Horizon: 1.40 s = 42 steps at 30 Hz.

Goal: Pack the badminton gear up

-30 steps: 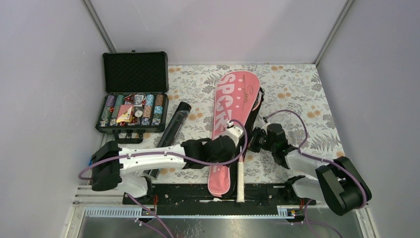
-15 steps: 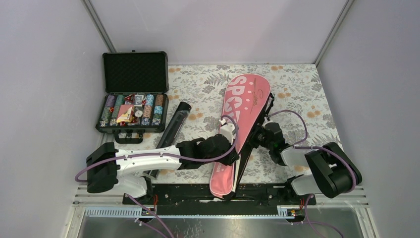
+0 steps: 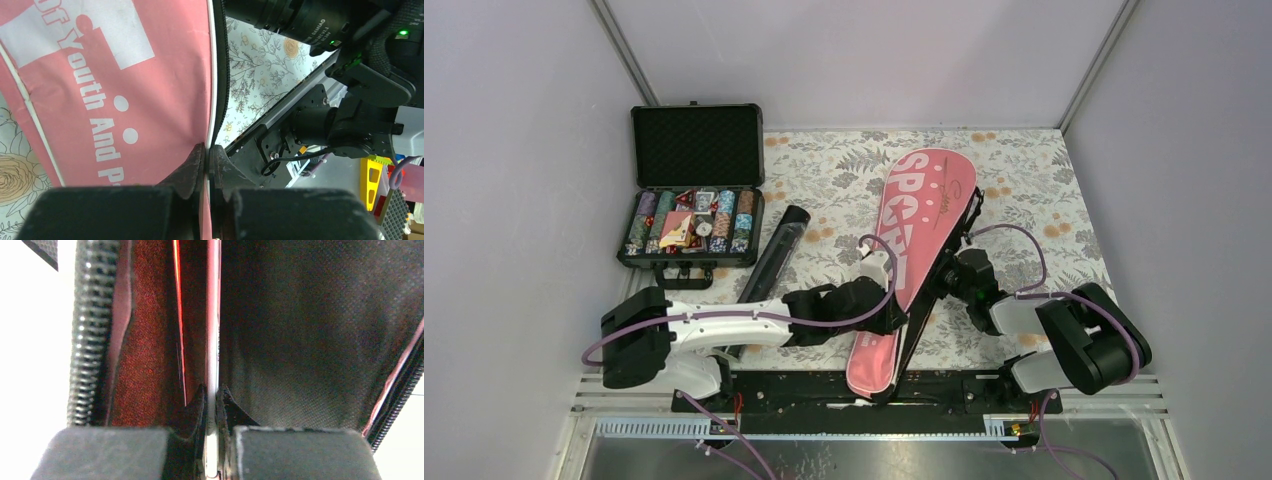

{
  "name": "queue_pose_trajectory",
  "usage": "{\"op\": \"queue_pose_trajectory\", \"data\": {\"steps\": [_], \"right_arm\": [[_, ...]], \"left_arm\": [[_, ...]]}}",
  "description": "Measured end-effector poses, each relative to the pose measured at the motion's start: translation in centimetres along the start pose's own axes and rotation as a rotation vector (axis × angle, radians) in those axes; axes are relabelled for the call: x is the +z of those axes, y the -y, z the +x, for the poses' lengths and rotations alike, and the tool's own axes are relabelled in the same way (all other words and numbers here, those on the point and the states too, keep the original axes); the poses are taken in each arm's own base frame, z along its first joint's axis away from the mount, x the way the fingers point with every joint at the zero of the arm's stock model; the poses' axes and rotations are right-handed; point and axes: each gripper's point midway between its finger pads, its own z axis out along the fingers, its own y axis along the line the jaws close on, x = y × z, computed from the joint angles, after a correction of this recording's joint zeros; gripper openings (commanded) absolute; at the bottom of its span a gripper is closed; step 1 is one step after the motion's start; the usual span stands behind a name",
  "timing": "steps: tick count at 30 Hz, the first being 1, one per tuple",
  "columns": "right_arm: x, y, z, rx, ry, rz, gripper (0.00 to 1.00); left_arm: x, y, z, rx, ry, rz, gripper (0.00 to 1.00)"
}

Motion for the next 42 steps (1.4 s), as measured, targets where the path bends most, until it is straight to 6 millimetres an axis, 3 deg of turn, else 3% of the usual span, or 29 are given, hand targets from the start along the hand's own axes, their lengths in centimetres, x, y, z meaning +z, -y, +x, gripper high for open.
{"op": "queue_pose_trajectory", "data": {"steps": [4, 9, 11, 14, 19, 23, 26, 30, 35, 42], "right_arm": [[0.1, 0.3, -0.2, -0.004, 0.012, 0.015, 0.14], [0.0, 1.3, -0.1, -0.011, 0.011, 0.057, 0.45], [-0.5, 1.7, 0.1, -0.014, 0.001, 0.089, 0.51], [-1.7, 1.6, -0.1, -0.027, 0.006, 0.13, 0.52], [-4.2, -0.1, -1.0, -0.079, 0.029, 0.141, 0.46], [-6.1, -0.6, -0.1, -0.103, -0.019, 0.136, 0.49], [-7.3, -0.2, 1.4, -0.098, -0.079, 0.128, 0.53], [-8.6, 0.2, 3.6, -0.072, -0.13, 0.091, 0.61], [-9.5, 0.1, 6.7, -0.049, -0.211, 0.074, 0.61], [-9.1, -0.5, 11.6, -0.066, -0.33, 0.079, 0.63]], "left_arm": [[0.3, -0.5, 0.4, -0.025, 0.005, -0.014, 0.25], [0.4, -0.6, 0.7, -0.035, 0.005, -0.029, 0.48], [0.2, -0.9, 0.7, -0.031, 0.008, -0.043, 0.52], [-0.5, -1.7, 0.4, -0.017, 0.014, -0.081, 0.58], [-2.8, -3.4, -0.8, 0.007, 0.047, -0.165, 0.63], [-5.1, -5.3, -2.2, -0.008, 0.089, -0.215, 0.64], [-6.4, -7.8, -2.5, -0.04, 0.108, -0.249, 0.65], [-6.9, -11.1, -1.1, -0.039, 0.068, -0.327, 0.68], [-6.9, -12.7, 0.4, 0.0, -0.006, -0.375, 0.72], [-5.6, -14.8, 2.5, 0.002, -0.118, -0.421, 0.72]]}}
